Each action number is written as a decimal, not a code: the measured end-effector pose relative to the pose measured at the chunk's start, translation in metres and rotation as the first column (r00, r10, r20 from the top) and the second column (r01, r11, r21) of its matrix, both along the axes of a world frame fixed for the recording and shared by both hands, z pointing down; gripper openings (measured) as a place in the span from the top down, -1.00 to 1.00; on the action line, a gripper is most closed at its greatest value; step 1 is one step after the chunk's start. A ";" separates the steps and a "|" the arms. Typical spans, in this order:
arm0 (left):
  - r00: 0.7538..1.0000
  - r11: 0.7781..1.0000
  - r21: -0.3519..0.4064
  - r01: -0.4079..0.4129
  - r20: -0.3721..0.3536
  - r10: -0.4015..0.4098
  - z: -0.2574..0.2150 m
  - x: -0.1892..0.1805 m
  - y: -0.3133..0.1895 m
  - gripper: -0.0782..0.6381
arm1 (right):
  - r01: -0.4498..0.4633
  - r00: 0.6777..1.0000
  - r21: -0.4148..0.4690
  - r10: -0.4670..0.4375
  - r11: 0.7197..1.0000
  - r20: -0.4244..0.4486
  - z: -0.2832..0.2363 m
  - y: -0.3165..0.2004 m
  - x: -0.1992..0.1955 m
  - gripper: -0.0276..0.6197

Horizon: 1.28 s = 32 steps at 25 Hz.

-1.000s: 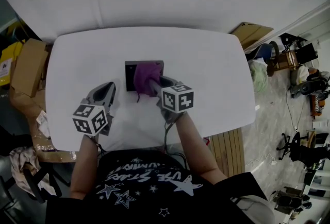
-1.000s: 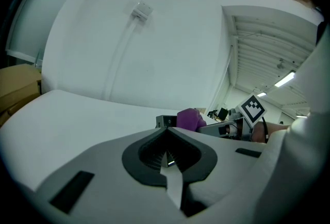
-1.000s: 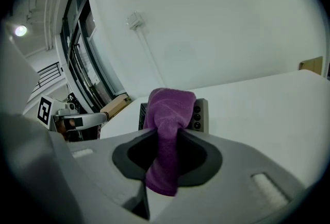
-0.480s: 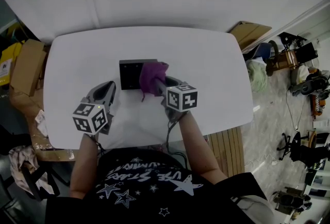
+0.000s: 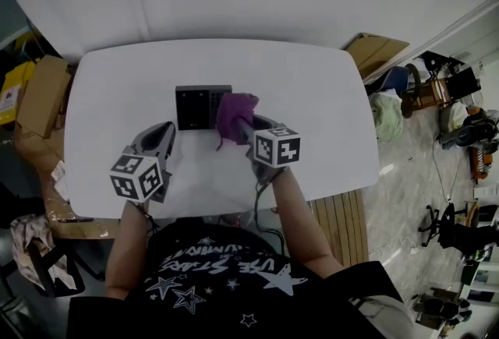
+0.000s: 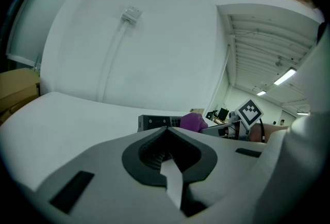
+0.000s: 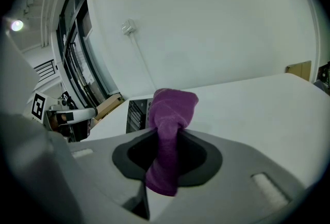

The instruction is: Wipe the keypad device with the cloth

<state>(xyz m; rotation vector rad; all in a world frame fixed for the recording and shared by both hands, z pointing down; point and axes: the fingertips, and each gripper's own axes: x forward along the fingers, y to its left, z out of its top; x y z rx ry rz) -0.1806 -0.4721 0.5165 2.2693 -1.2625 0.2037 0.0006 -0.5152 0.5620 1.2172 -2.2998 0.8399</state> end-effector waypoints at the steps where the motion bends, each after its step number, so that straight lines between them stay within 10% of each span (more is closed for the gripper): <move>1: 1.000 1.000 0.003 0.001 0.000 -0.001 -0.001 0.002 0.003 0.76 | -0.001 1.000 0.003 0.001 1.000 0.001 -0.002 0.002 0.002 0.61; 32: 0.998 0.995 0.087 0.059 0.003 -0.059 -0.040 0.087 0.168 0.76 | 0.118 0.992 0.099 -0.123 0.988 0.039 -0.053 0.169 0.065 0.61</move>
